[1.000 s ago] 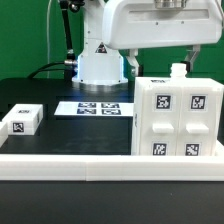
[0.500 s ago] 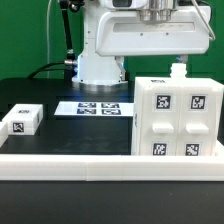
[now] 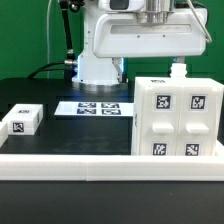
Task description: Assemble cabinet
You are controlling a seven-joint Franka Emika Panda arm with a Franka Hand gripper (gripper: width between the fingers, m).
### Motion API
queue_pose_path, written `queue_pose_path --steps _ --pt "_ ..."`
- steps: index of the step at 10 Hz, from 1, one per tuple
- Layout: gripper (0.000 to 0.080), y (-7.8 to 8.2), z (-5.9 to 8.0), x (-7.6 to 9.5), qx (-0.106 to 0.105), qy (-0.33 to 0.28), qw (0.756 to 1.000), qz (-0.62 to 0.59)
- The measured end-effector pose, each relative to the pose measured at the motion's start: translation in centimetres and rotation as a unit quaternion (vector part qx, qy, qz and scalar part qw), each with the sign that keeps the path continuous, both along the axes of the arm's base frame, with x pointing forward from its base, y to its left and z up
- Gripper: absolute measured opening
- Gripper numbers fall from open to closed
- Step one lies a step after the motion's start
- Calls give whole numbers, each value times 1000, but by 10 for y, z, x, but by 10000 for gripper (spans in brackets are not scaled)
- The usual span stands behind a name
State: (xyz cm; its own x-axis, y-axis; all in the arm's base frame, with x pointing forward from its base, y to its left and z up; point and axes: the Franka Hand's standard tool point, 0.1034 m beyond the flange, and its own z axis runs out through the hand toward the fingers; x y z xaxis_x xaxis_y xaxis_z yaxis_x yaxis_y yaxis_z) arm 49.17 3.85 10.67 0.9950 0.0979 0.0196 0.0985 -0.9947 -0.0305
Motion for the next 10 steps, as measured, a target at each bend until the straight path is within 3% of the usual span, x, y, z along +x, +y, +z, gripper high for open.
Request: queue_pose_path --steps 5,10 --pt "797 -105 -25 -32 -18 6 1000 3" --pt "797 -137 -24 -36 -22 6 1000 -4"
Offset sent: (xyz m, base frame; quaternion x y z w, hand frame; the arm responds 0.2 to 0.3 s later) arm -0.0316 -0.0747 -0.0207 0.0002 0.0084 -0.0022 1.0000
